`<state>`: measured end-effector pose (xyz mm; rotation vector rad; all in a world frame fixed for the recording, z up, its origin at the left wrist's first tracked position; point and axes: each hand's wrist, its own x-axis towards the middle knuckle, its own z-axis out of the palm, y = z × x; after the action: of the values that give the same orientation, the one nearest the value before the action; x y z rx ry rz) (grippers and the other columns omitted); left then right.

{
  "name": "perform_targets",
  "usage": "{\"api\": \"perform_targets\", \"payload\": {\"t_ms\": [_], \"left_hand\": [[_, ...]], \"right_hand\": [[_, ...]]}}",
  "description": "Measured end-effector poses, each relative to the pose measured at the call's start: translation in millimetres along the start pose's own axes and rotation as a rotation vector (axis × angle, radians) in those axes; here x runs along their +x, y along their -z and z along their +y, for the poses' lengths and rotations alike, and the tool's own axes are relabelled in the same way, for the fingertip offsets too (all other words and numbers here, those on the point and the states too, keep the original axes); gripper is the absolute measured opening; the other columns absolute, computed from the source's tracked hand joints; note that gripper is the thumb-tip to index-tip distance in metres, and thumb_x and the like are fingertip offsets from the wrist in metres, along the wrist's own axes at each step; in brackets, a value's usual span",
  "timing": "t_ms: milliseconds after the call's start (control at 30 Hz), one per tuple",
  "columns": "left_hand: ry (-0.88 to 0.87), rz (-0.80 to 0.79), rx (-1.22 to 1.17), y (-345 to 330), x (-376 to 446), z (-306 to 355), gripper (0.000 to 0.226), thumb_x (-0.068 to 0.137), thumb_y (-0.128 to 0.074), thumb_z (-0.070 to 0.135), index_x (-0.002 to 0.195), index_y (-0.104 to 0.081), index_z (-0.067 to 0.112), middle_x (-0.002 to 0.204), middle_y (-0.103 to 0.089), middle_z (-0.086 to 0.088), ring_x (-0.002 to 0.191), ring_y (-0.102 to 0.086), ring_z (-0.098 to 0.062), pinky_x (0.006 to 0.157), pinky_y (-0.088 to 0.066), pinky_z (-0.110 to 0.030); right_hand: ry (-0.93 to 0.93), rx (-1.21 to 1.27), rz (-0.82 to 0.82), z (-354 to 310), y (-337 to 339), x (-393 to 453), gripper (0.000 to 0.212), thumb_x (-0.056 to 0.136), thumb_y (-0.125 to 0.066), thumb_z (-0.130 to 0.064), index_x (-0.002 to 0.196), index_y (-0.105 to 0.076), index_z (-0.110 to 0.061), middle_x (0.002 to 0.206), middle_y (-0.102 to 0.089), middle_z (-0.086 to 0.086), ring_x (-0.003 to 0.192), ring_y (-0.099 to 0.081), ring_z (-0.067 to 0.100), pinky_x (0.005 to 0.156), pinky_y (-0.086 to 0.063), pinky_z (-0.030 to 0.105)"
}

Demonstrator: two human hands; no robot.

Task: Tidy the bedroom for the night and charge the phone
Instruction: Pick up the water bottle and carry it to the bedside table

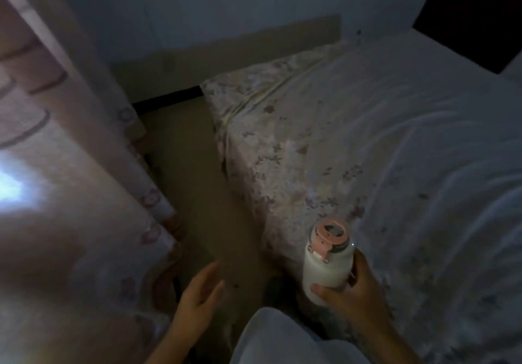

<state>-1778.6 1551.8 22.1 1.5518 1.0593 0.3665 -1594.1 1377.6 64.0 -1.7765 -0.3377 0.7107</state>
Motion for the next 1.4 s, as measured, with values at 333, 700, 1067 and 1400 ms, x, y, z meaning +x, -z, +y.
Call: {"api": "perform_targets", "payload": {"t_ms": [333,700,1067,1400], "left_hand": [[-0.002,0.147,-0.034,24.9,194.1,76.2,0.039,0.081,-0.053,-0.008,0.116,-0.047,0.008,0.110,-0.053,-0.007,0.078,-0.055,0.023,0.066,-0.043,0.003],[0.128,0.295,-0.124,100.8,352.8,102.5,0.037,0.082,-0.052,-0.007,0.113,-0.047,0.012,0.105,-0.058,-0.004,0.098,-0.061,-0.007,0.070,-0.049,-0.005],[0.037,0.291,-0.097,228.8,616.6,165.8,0.041,0.082,-0.053,-0.005,0.122,-0.044,0.000,0.122,-0.052,-0.015,0.097,-0.057,0.001,0.080,-0.045,-0.007],[0.109,0.185,-0.116,316.1,798.8,187.4,0.041,0.083,-0.049,-0.008,0.123,-0.041,-0.003,0.124,-0.050,-0.020,0.078,-0.058,0.015,0.068,-0.043,0.003]], "right_hand": [[0.142,-0.078,-0.296,-103.6,-96.2,215.5,0.069,0.041,-0.085,-0.014,0.089,-0.044,-0.042,0.097,-0.050,-0.024,0.086,-0.052,-0.001,0.060,-0.047,0.008],[0.115,-0.122,-0.414,-160.3,-205.9,389.5,0.078,0.046,-0.082,0.012,0.094,-0.043,-0.036,0.097,-0.056,-0.012,0.101,-0.053,0.020,0.081,-0.044,0.029],[0.105,-0.120,-0.393,-268.9,-395.8,580.0,0.081,0.050,-0.081,0.009,0.108,-0.039,-0.029,0.109,-0.050,-0.001,0.105,-0.048,0.020,0.085,-0.041,0.034],[0.013,-0.142,-0.240,-333.2,-492.3,716.9,0.081,0.052,-0.080,0.010,0.117,-0.043,-0.020,0.108,-0.049,0.000,0.103,-0.045,0.018,0.085,-0.040,0.034]]}}
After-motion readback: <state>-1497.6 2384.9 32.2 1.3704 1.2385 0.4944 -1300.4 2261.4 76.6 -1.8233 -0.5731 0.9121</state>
